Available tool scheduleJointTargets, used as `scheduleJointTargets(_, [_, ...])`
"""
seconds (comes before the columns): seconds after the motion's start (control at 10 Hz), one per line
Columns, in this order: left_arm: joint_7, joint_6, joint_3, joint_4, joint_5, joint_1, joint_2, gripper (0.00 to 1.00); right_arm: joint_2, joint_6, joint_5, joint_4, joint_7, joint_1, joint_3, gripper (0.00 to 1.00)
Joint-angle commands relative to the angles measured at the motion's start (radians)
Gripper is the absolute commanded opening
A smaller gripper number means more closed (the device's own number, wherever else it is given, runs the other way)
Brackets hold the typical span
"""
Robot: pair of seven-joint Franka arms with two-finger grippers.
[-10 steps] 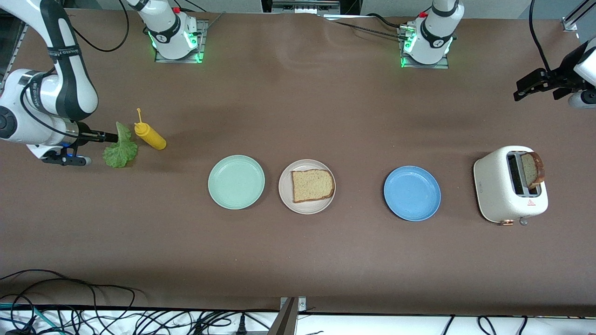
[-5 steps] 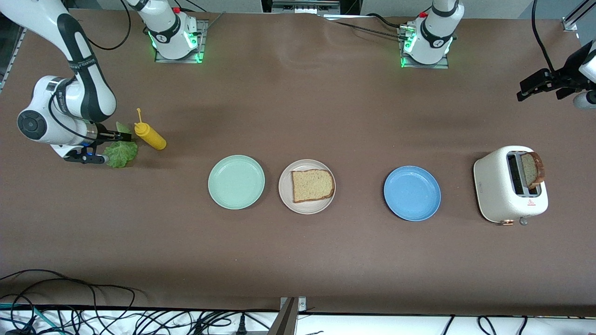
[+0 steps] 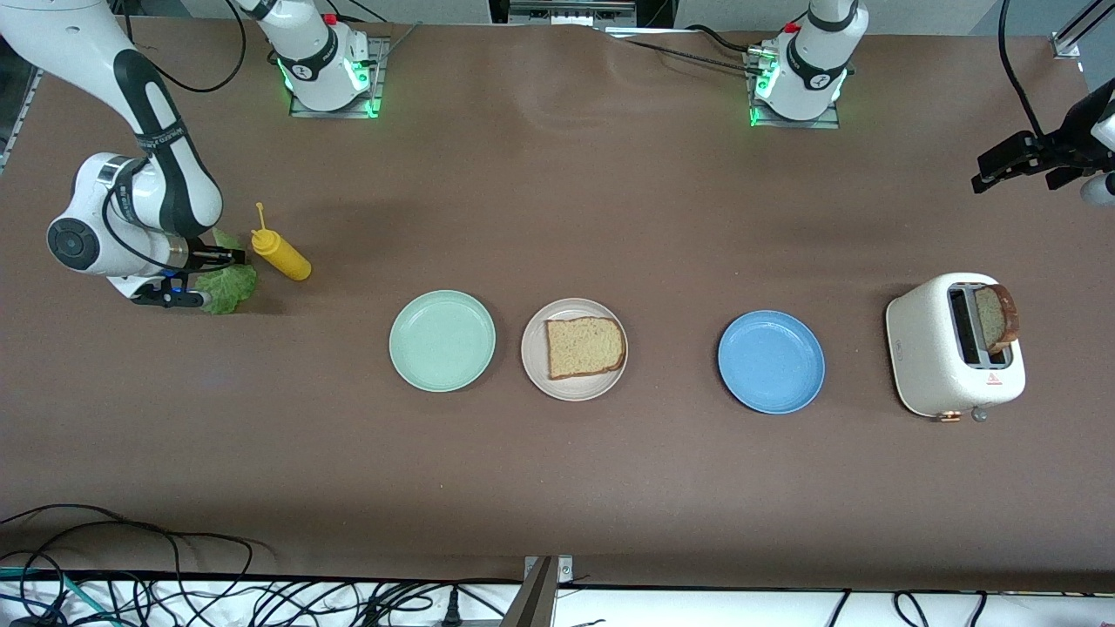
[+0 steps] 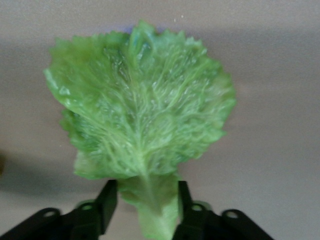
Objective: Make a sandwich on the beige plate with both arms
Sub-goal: 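Grasp the lettuce leaf stem with the right gripper and lift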
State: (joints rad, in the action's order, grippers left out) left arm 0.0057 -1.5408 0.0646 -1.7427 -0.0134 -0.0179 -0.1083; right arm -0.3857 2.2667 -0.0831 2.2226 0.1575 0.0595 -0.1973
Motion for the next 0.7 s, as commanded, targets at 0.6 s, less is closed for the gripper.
scheduleJointTargets(0.6, [-0.006, 0.008, -0.003, 0.034, -0.014, -0.005, 0.021, 1.00, 0.131, -0.233, -0.014, -0.146, 0.019, 0.006, 0.018, 0.00])
